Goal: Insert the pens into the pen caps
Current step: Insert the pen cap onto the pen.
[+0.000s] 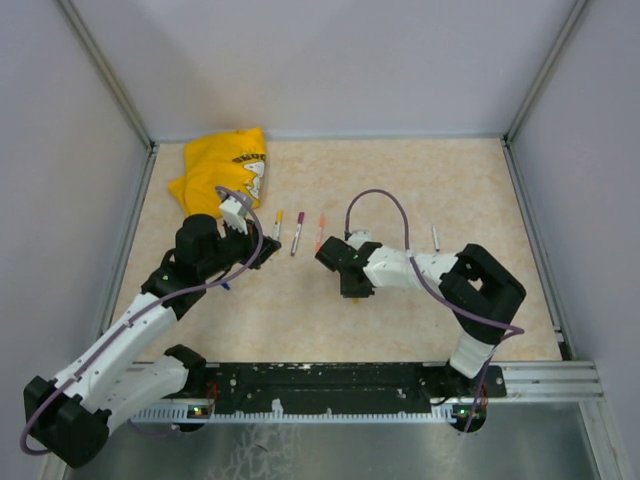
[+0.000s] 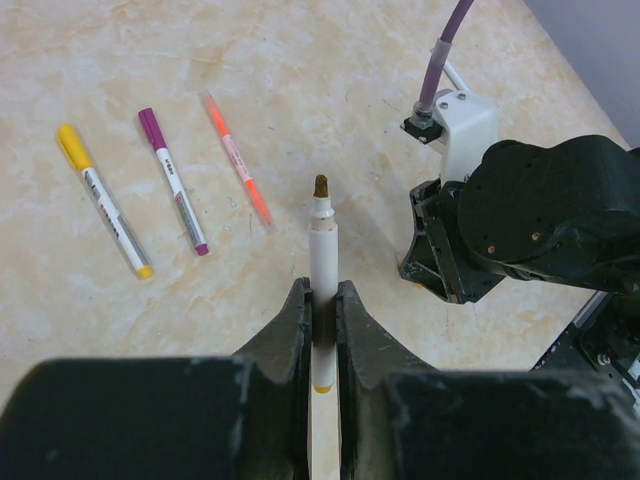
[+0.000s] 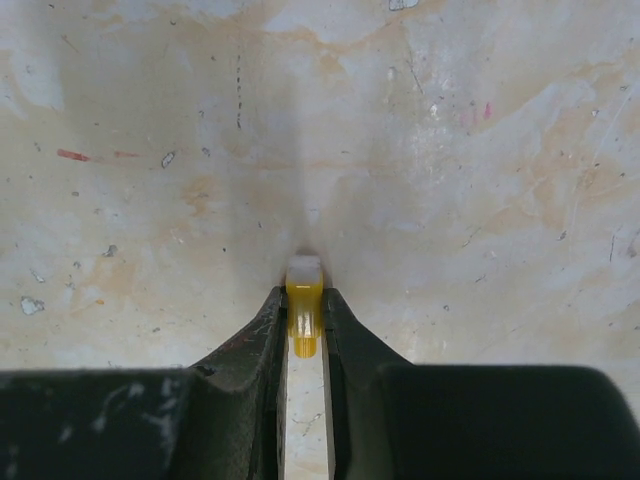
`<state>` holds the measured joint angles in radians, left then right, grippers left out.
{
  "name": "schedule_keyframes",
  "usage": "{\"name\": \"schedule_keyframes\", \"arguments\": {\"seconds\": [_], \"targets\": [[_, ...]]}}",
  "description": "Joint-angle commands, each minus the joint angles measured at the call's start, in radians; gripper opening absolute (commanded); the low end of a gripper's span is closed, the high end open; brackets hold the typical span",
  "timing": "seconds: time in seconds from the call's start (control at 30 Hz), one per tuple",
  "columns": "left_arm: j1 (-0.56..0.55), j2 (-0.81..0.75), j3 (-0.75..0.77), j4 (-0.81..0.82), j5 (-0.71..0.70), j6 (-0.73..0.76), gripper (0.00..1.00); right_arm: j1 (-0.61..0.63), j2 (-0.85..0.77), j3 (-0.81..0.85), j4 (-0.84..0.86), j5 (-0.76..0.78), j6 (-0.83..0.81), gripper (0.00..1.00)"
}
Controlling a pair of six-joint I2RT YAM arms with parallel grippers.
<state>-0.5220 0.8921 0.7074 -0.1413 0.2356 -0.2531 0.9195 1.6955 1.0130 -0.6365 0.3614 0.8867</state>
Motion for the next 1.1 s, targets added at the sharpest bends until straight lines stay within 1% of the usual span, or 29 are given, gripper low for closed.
{"name": "schedule_keyframes", "arguments": {"seconds": [0.0,0.1,0.23,0.37,0.47,0.7,0.77,0.9,1.07], "targets": [[-0.006,0.005,-0.005,0.049,0.059,0.022,0.0,-0.005,-0.094,-0.001,0.007,0.026,0.017,0.1],[-0.007,0.013,-0.009,0.065,0.114,0.034,0.0,-0.005,-0.144,-0.02,0.031,0.05,0.017,0.05],[-0.013,0.019,-0.012,0.079,0.153,0.038,0.0,-0.017,-0.235,-0.077,0.114,0.055,0.029,0.02],[-0.021,0.028,-0.013,0.096,0.197,0.036,0.0,-0.024,-0.377,-0.162,0.294,0.066,0.029,0.0],[-0.034,0.042,-0.004,0.1,0.195,0.029,0.0,-0.027,-0.465,-0.219,0.428,0.096,0.023,0.0],[-0.091,0.082,0.023,0.12,0.193,0.033,0.0,-0.037,-0.569,-0.28,0.669,0.098,-0.032,0.0],[-0.109,0.088,0.023,0.135,0.206,0.04,0.0,-0.037,-0.594,-0.306,0.766,0.089,-0.035,0.0],[-0.122,0.087,0.018,0.174,0.251,0.055,0.0,-0.038,-0.639,-0.405,1.047,0.062,-0.056,0.0],[-0.122,0.086,0.018,0.179,0.281,0.068,0.0,-0.038,-0.64,-0.481,1.336,0.03,-0.1,0.0]]}}
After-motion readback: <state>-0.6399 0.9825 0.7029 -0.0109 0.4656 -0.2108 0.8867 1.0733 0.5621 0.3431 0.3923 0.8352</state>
